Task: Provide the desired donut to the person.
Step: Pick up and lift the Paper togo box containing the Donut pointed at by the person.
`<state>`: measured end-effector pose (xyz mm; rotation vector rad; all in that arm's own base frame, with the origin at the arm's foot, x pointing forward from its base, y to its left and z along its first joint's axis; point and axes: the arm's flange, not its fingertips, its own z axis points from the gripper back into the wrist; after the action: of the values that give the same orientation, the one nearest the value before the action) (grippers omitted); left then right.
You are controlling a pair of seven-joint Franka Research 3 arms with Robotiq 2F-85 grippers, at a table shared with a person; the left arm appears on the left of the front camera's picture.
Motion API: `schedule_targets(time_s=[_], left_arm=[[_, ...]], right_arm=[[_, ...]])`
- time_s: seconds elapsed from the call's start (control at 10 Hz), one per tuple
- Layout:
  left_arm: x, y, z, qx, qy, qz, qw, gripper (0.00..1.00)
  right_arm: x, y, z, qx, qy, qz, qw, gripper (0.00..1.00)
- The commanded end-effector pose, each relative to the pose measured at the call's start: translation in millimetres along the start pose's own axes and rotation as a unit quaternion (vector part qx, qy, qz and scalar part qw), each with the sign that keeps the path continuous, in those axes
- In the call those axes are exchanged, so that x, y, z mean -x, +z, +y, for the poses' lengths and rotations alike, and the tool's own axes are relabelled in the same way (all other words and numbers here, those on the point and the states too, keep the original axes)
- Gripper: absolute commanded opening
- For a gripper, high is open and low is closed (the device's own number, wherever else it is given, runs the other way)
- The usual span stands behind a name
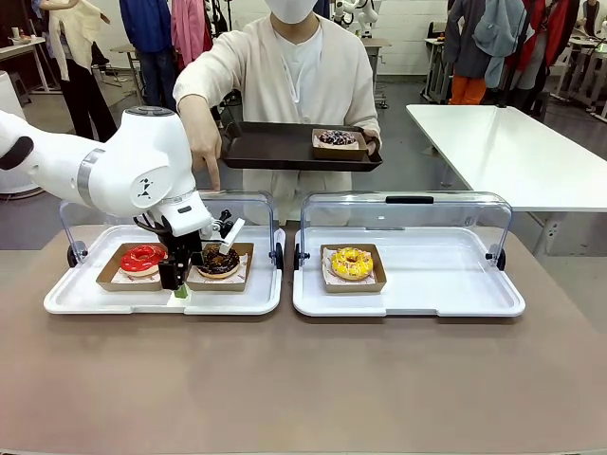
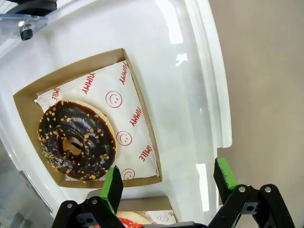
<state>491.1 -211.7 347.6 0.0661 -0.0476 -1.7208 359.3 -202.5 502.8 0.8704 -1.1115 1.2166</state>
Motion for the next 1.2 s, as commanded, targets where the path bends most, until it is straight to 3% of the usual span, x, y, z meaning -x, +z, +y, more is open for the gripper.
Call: schedule_targets(time_s=[0.0,0.6,0.7,0.8,0.9,1.0,1.1], left_arm=[[0.3,-6.1,5.2,-0.009,0.016,0.014,1.0,1.0],[7.5,-15.5,17.8,-0.004,0.039,0.008,0.999,1.0],[8.2,-15.8,19.1,-0.002,0.044,-0.002,0.999,0.93],[8.7,-15.2,19.3,-0.002,0.046,-0.008,0.999,0.6],[9.2,-14.3,20.0,-0.001,0.049,-0.012,0.999,0.39],[9.0,-14.1,20.5,-0.001,0.051,-0.012,0.999,0.06],[8.6,-14.3,21.0,0.0,0.052,-0.014,0.999,0.0]], right_arm=[[0.2,0.5,1.2,-0.004,-0.003,-0.002,1.0,1.0],[0.2,0.5,1.2,-0.004,-0.003,-0.002,1.0,1.0],[0.2,0.5,1.2,-0.004,-0.003,-0.002,1.0,1.0],[0.2,0.5,1.2,-0.004,-0.003,-0.002,1.0,1.0],[0.2,0.5,1.2,-0.004,-0.003,-0.002,1.0,1.0],[0.2,0.5,1.2,-0.004,-0.003,-0.002,1.0,1.0],[0.2,0.5,1.2,-0.004,-0.003,-0.002,1.0,1.0]])
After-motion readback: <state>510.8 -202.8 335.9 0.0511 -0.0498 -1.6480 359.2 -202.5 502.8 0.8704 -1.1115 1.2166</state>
